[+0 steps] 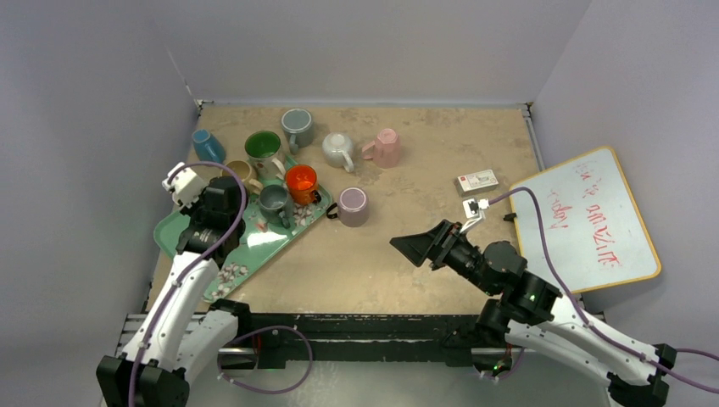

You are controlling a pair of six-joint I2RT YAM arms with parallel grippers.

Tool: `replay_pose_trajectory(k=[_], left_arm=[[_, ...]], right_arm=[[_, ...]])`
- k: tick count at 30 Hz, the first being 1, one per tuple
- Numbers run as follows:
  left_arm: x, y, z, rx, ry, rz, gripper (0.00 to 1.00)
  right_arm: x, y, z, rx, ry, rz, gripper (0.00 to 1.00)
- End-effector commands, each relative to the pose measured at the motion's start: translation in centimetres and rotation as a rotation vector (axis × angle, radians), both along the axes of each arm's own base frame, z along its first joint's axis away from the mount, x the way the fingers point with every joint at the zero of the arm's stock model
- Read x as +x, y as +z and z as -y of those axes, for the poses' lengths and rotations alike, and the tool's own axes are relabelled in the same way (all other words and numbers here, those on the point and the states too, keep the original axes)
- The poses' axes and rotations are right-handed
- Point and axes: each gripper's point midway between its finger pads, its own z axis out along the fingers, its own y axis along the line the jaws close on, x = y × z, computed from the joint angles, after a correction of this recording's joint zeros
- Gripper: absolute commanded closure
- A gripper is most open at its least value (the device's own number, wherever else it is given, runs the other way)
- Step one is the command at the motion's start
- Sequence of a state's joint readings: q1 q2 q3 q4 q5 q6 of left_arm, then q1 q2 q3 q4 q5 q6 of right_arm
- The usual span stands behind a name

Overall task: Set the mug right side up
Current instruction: Place the cup on the tray.

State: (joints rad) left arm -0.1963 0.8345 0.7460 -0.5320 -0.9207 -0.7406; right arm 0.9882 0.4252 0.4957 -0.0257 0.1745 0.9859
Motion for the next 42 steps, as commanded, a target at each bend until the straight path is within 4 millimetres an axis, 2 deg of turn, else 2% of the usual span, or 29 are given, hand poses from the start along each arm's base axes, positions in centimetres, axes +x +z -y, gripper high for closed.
replay_pose_trajectory(k=[1, 6, 9, 12, 16, 18, 19, 23, 30, 35, 38, 42], left_arm=[[1.9, 1.7, -1.7, 0.001, 0.110, 0.162, 1.00], [2.0, -0.3, -3.7, 0.013, 0.193, 0.121, 1.00], [2.7, -1.6, -4.3, -0.019, 0.194, 0.130, 1.00], [4.0, -2.1, -4.3, -0.036, 0.168, 0.183, 1.00], [5.5, -3.8, -4.3, -0.028, 0.159, 0.125, 1.00], [5.9, -5.0, -5.2, -0.048, 0.175, 0.093, 1.00], [6.5, -5.0, -5.5, -0.067, 0.173, 0.120, 1.00], [7.9, -5.5, -5.0, -0.095, 0.122, 0.164, 1.00], [9.5, -6.5, -3.4, -0.129, 0.002, 0.106, 1.00], [9.0, -7.1, -3.1, -0.147, 0.001, 0.004, 1.00], [9.2, -7.6, -3.3, -0.127, -0.006, -0.058, 0.95], [9.2, -8.6, -3.5, -0.125, 0.011, -0.125, 0.92]], right_arm=[[0.1, 2.0, 1.0, 0.017, -0.033, 0.036, 0.01], [-0.1, 2.2, 1.8, 0.017, -0.048, 0.045, 0.01], [-0.1, 1.8, 2.2, 0.011, -0.058, 0.043, 0.01], [-0.3, 1.7, 2.5, 0.016, -0.057, 0.043, 0.01], [-0.3, 1.6, 2.4, 0.020, -0.055, 0.042, 0.01], [-0.4, 1.5, 2.3, 0.018, -0.050, 0.040, 0.01], [-0.4, 1.5, 2.3, 0.017, -0.048, 0.040, 0.01], [-0.2, 1.3, 2.6, 0.003, -0.065, 0.047, 0.01], [0.7, 1.4, 3.2, -0.008, -0.117, 0.088, 0.01], [1.2, 1.8, 3.2, -0.038, -0.133, 0.113, 0.01], [1.3, 1.7, 3.0, -0.049, -0.129, 0.113, 0.01], [1.0, 1.5, 2.9, -0.040, -0.118, 0.102, 0.01]])
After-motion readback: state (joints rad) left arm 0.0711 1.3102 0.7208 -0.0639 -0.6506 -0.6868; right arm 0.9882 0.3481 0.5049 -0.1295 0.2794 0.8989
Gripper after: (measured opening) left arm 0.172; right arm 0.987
